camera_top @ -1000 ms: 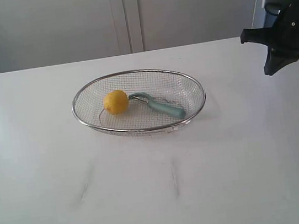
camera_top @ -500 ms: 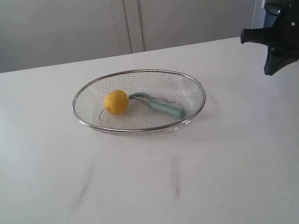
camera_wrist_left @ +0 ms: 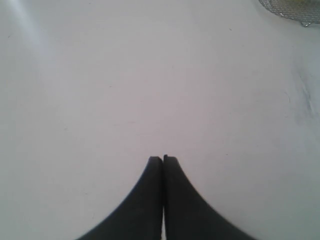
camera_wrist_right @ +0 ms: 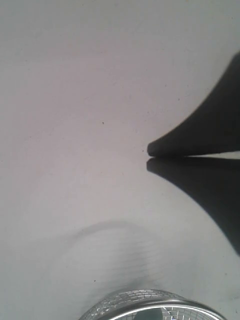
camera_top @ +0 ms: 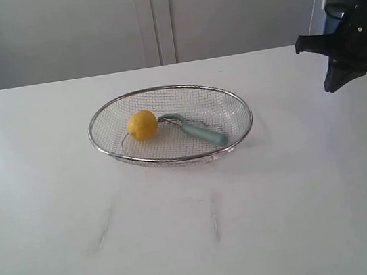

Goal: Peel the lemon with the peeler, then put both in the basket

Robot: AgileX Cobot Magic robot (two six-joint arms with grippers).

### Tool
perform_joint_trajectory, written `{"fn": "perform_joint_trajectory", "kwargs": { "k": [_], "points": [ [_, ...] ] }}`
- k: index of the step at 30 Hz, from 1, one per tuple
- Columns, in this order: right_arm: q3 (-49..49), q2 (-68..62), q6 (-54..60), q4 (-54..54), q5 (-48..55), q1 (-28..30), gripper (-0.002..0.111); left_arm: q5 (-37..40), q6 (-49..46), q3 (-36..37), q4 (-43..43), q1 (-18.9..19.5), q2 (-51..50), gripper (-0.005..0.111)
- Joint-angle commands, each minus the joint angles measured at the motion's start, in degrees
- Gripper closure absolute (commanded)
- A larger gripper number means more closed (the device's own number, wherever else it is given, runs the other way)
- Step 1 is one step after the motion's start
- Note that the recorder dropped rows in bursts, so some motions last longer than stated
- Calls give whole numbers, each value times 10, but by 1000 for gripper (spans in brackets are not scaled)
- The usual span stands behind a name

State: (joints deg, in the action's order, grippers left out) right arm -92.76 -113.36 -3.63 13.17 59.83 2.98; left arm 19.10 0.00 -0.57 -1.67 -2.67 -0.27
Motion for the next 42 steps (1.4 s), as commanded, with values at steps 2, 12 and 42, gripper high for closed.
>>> {"fn": "perform_joint_trajectory", "kwargs": {
  "k": [2, 12, 42],
  "points": [
    [3, 7, 5, -1, -3, 5, 108, 2, 0, 6, 0, 1, 3, 107],
    [3, 7, 5, -1, -3, 5, 108, 2, 0, 6, 0, 1, 3, 107],
    [8, 152, 5, -1, -30, 5, 108, 2, 0, 6, 0, 1, 3, 107]
  ]
}}
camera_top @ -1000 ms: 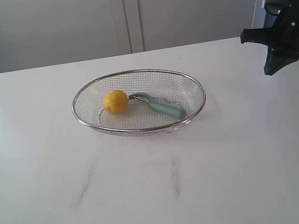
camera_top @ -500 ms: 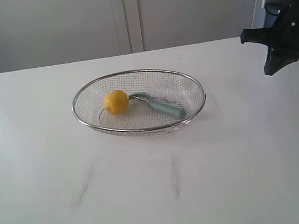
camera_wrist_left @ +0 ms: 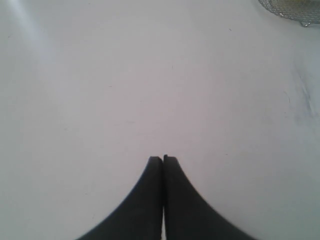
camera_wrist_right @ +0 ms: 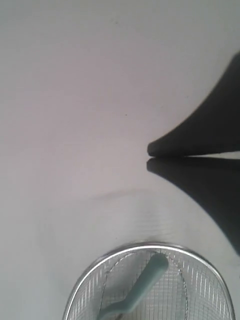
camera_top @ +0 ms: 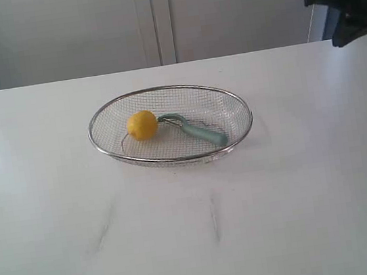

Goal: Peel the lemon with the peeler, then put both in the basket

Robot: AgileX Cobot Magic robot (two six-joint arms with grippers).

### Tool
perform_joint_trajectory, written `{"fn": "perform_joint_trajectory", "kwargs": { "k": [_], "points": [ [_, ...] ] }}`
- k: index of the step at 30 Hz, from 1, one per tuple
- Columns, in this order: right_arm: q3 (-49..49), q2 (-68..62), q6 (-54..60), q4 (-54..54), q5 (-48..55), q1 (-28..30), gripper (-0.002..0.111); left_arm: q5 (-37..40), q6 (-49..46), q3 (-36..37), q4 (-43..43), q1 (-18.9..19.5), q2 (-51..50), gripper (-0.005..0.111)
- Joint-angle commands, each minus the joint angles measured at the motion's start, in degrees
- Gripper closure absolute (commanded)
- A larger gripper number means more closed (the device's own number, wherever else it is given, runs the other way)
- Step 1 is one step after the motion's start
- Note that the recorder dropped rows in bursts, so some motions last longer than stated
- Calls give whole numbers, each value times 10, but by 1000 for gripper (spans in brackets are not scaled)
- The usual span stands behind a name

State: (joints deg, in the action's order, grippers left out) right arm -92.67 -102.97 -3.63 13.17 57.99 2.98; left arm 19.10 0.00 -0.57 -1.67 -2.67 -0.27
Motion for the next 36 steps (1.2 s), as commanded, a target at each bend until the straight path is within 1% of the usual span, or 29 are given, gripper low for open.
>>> {"fn": "perform_joint_trajectory", "kwargs": {
  "k": [1, 8, 28, 36],
  "points": [
    [15, 59, 5, -1, -21, 5, 108, 2, 0, 6, 0, 1, 3, 107],
    [93, 151, 5, -1, -74, 5, 108, 2, 0, 6, 0, 1, 3, 107],
    [280, 450, 5, 0, -76, 5, 108, 2, 0, 6, 0, 1, 3, 107],
    [295, 520, 11, -14, -75, 5, 108, 2, 0, 6, 0, 1, 3, 107]
  ]
}}
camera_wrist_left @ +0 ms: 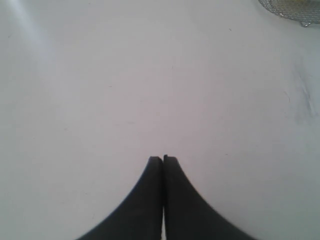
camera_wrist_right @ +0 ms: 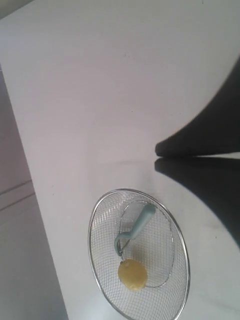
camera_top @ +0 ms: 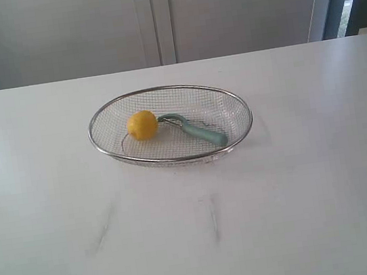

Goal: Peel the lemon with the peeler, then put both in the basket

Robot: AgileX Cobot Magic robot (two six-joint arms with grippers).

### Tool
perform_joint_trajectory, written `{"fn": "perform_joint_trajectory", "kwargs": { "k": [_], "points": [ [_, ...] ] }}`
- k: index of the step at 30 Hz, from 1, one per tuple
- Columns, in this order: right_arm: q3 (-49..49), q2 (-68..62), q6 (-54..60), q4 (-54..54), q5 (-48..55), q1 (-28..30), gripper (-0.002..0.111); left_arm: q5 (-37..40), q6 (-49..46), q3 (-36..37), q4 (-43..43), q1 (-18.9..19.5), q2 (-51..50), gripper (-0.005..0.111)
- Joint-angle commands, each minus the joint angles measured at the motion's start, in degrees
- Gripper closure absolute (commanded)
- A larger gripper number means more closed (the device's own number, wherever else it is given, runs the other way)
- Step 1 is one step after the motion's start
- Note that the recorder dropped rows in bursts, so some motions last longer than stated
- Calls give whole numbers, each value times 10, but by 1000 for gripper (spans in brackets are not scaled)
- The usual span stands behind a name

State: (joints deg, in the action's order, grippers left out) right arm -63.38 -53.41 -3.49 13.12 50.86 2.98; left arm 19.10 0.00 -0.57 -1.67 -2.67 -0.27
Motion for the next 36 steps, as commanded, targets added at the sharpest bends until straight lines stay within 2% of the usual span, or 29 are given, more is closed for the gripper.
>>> {"fn": "perform_joint_trajectory", "kwargs": {
  "k": [1, 9, 15, 23, 33, 36],
  "points": [
    [3, 29, 9, -16, -4, 5, 108, 2, 0, 6, 0, 1, 3, 107],
    [4, 37, 9, -80, -3, 5, 108, 2, 0, 6, 0, 1, 3, 107],
    [41, 60, 9, -104, -10, 5, 108, 2, 0, 6, 0, 1, 3, 107],
    [216, 192, 9, -107, -126, 5, 108, 2, 0, 6, 0, 1, 3, 107],
    [396, 337, 9, -108, -143, 5, 108, 2, 0, 6, 0, 1, 3, 107],
    [440, 376, 9, -110, -196, 5, 108, 2, 0, 6, 0, 1, 3, 107]
  ]
}}
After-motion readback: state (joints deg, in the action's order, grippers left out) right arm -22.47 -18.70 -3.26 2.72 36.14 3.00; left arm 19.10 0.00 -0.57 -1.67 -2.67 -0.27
